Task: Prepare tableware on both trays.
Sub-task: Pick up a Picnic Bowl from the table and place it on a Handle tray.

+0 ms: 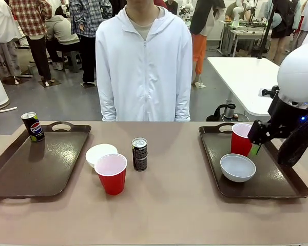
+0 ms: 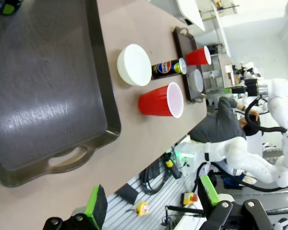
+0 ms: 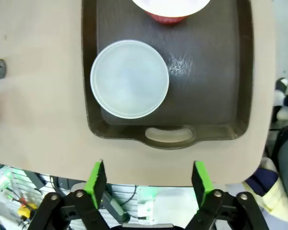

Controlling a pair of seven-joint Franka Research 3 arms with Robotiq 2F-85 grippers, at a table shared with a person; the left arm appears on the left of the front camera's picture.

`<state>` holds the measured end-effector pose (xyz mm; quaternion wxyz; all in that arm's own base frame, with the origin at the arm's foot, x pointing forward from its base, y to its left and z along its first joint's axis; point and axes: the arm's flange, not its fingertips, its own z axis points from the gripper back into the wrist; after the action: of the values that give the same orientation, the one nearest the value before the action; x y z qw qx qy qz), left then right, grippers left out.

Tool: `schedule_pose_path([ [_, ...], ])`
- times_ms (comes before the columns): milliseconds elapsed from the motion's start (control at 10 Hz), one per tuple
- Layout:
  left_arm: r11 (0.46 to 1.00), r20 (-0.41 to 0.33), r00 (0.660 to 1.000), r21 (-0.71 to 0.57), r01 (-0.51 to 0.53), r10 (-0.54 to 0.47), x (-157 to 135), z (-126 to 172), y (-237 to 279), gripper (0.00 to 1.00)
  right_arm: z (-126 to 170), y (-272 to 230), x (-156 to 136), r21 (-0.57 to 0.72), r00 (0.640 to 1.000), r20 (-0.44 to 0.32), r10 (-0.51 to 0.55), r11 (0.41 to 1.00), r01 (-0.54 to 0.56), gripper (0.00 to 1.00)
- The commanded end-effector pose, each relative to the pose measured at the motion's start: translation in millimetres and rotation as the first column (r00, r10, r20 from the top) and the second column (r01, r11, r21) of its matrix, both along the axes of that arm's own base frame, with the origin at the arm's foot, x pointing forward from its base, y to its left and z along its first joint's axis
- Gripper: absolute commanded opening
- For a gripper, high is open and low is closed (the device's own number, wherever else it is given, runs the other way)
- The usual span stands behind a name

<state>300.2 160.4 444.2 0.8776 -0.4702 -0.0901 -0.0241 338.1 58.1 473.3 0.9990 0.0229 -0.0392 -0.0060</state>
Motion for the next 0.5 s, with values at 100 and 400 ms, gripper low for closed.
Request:
schedule_pose_path([
  [100, 1.000, 0.010, 1.000, -0.015, 0.001, -0.001, -0.2, 1.3, 0.9, 1.00, -9.8, -2.4, 3.8, 0.007, 1.000, -0.007, 0.000, 1.000, 0.000, 1.00],
  [400, 1.000, 0.010, 1.000, -0.015, 0.001, -0.001, -0.2, 1.3, 0.9, 1.00, -9.8, -2.4, 3.8, 0.007, 1.000, -0.007, 0.000, 1.000, 0.000, 1.00],
])
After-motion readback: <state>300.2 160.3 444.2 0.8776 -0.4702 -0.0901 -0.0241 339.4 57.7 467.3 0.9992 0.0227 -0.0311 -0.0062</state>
